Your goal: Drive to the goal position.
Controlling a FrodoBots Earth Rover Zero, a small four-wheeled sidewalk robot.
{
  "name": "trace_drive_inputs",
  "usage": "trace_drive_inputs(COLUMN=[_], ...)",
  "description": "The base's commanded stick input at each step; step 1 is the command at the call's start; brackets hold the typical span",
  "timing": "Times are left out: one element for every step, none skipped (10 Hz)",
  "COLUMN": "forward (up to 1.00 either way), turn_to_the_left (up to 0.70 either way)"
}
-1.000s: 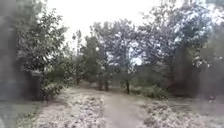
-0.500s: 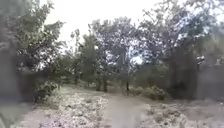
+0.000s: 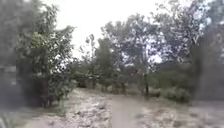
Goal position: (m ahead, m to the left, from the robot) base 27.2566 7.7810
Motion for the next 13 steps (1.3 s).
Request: trace_drive_inputs(forward=[0.7,0.7,0.7,0.7,0.7,0.7,0.7,0.7,0.7,0.7,0.7,0.7,0.7], turn_to_the_left=[0.0,0.0,0.0,0.0,0.0,0.0,0.0,0.0,0.0,0.0,0.0,0.0,0.0])
